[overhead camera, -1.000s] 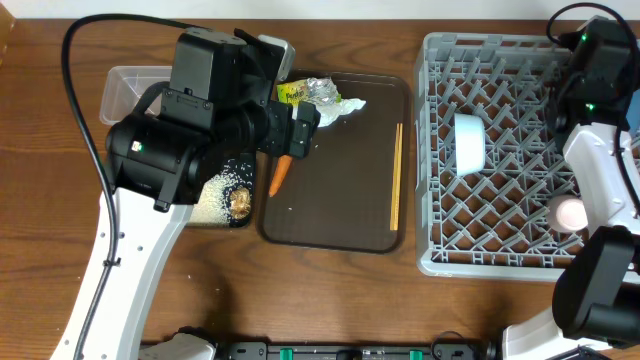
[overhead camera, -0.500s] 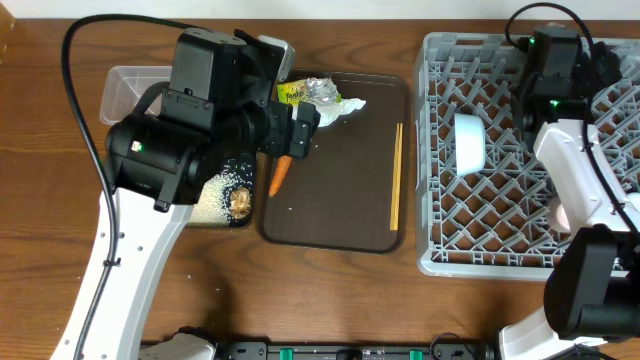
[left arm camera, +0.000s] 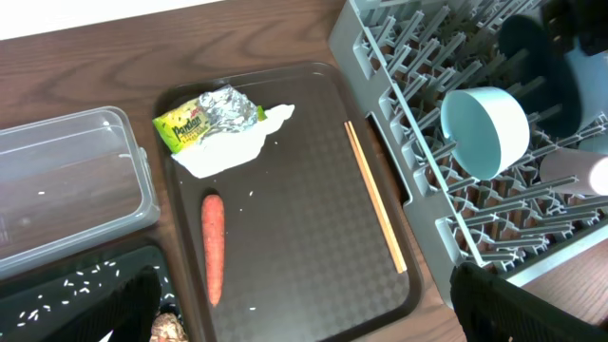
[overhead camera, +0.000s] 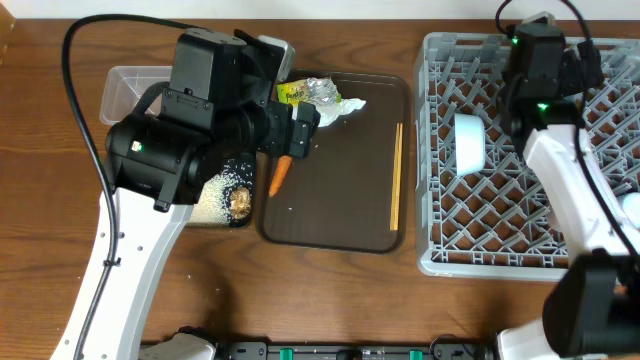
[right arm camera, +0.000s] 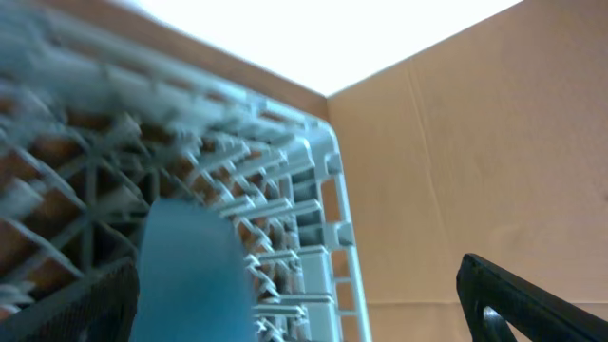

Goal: Sort waste into correct bins and load items into the dishwasher rack
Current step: 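Reach the left gripper down to the carrot and grasp it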

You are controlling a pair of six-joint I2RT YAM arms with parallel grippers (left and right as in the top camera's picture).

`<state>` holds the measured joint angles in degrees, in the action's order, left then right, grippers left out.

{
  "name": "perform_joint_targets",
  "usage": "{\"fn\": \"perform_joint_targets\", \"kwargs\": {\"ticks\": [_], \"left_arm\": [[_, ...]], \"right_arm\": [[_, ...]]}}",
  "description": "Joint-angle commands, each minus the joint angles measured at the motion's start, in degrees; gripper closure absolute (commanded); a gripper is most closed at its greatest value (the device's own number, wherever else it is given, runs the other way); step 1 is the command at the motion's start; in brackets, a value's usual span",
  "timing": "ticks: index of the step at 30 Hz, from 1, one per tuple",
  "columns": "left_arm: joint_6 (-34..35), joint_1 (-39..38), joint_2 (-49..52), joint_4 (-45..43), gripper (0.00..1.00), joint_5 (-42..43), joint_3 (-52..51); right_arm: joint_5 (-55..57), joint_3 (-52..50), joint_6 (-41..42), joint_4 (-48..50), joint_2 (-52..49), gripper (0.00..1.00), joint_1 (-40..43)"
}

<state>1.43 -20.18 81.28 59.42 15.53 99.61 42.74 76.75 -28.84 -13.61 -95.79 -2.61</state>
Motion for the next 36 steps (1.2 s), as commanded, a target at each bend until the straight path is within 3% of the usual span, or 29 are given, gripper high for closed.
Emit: {"fn": "perform_joint_targets", "kwargs": {"ticks": [1, 6, 9, 14, 16, 18, 23, 30, 36], "left_arm": [[-0.39, 0.17, -0.15, 0.07, 0.02, 0.20, 1.01], [-0.37, 0.17, -0.15, 0.11, 0.02, -3.85, 1.03], [-0.35, 0.20, -0.15, 0.09, 0.02, -6.25, 1.03], [-0.35, 0.17, -0.11, 0.35, 0.02, -7.30, 1.03], [-0.35, 0.17, 0.17, 1.27, 0.00, -7.76, 0.85], [-0.35, 0.17, 0.76, 2.58, 0.08, -9.14, -0.22], [-0.35, 0.04, 4.90, 4.35, 0.13, -10.25, -6.40], [-4.42, -0.26, 16.46, 0.17, 0.15, -10.23, -12.13], [-8.15, -0.48, 26.45, -2.73, 0.22, -10.23, -12.13]], "right_arm": [[-7.21, 0.17, 9.60, -1.18, 5.88, 0.01, -0.72], [-24.30, 0.17, 18.34, -7.02, 12.13, 0.01, -1.18], [-41.29, 0.17, 25.20, -12.57, 15.08, 0.01, -1.25], [-62.29, 0.17, 31.85, -18.45, 14.47, 0.01, -3.39], [-63.10, 0.17, 31.80, -20.04, 13.35, 0.01, -5.20], [-63.08, 0.17, 31.78, -20.74, 12.26, 0.01, -6.84], [-63.12, 0.17, 31.82, -18.82, 11.34, 0.01, -8.35], [-63.12, 0.17, 34.23, -15.78, 11.34, 0.01, -8.31], [-63.12, 0.17, 34.42, -17.14, 11.34, 0.01, -8.31]]}}
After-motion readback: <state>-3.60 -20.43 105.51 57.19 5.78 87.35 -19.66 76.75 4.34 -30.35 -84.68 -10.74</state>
